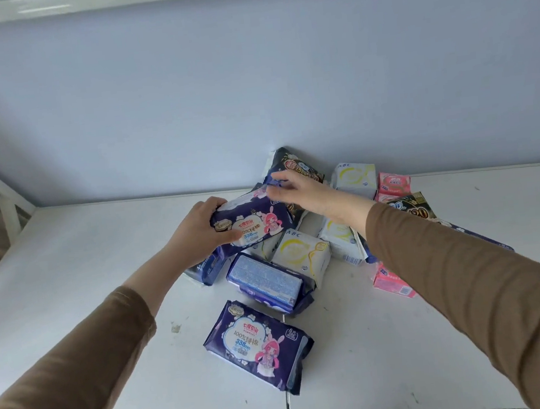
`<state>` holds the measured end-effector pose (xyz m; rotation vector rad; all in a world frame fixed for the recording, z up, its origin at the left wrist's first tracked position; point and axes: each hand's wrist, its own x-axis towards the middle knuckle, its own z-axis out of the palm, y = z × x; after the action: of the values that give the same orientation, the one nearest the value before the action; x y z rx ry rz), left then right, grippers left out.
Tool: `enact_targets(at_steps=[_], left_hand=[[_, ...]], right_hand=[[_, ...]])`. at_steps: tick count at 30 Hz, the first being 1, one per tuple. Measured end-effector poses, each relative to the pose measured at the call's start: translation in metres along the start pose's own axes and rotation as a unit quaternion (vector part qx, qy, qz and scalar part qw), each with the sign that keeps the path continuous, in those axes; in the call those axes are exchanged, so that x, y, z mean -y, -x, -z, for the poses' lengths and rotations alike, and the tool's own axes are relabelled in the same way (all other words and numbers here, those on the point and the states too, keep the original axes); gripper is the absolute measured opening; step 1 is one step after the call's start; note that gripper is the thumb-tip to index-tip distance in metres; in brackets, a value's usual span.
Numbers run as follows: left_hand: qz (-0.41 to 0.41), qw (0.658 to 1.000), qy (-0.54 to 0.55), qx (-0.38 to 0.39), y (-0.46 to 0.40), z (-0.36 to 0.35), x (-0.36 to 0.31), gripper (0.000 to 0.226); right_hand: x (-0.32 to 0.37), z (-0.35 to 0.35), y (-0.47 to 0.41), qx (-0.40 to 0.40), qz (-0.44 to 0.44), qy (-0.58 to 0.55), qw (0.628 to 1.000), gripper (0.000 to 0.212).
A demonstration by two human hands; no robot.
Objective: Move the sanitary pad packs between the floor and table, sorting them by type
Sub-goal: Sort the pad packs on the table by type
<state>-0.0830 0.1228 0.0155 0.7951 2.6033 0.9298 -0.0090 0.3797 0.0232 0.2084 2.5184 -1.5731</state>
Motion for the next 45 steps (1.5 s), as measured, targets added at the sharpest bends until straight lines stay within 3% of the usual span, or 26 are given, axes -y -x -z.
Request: enact_targets(at_steps=[3,8,11,15,18,21,23,26,32,34,36,38,40,45], left_hand=[[-0.035,0.999,-0.009,0.002,0.007,-0.002,-0.003,0.060],[-0.050,0.994,0.081,-0.045,0.033,-0.007,0.000,0.056],[-0.064,0.990,0.111,-0.054,0.044,-0.014,-0.004,0.050],[-0.066,0.989,0.097,-0.090,0.057,-0.025,-0.009,0.068],[-0.099,0.986,0.032,-0.133,0.088,-0.032,0.003,0.048],[-0.166,0.985,-0.049,0.005,0.122,-0.045,0.019,0.027],[-0.183,0.972,-0.129,0.073,0.133,-0.056,0.029,0.040],[-0.154,0.965,-0.186,0.099,0.132,-0.058,0.034,0.070],[-0.163,0.927,-0.265,0.209,0.128,-0.048,0.029,0.104],[-0.180,0.902,-0.339,0.200,0.131,-0.047,0.025,0.107],[-0.200,0.884,-0.382,0.181,0.137,-0.046,0.023,0.095],[-0.182,0.900,-0.352,0.183,0.146,-0.045,0.026,0.084],[-0.139,0.938,-0.258,0.187,0.159,-0.044,0.029,0.073],[-0.088,0.983,-0.112,0.118,0.201,-0.048,0.034,0.051]], right_hand=[[-0.003,-0.006,0.017,0.041,0.009,0.090,0.995,0.092],[-0.010,-0.009,0.041,-0.038,0.045,0.037,0.998,0.053],[-0.013,-0.023,0.053,-0.009,0.017,0.082,0.996,0.065],[-0.013,-0.036,0.066,-0.086,0.040,0.090,0.991,0.072],[-0.018,-0.027,0.082,-0.134,0.033,0.053,0.989,0.068],[-0.022,-0.017,0.104,-0.152,0.020,0.019,0.988,0.061],[-0.023,-0.013,0.118,-0.161,0.010,0.010,0.987,0.060],[-0.026,-0.014,0.133,-0.182,-0.001,0.010,0.983,0.057],[-0.029,-0.022,0.163,-0.214,0.004,-0.001,0.977,0.059],[-0.030,-0.027,0.174,-0.228,0.008,-0.016,0.974,0.063],[-0.029,-0.031,0.187,-0.232,0.015,-0.032,0.972,0.061],[-0.029,-0.035,0.201,-0.227,0.022,-0.050,0.972,0.057],[-0.028,-0.041,0.216,-0.222,0.031,-0.065,0.972,0.054],[-0.035,-0.067,0.260,-0.203,0.054,-0.122,0.970,0.052]])
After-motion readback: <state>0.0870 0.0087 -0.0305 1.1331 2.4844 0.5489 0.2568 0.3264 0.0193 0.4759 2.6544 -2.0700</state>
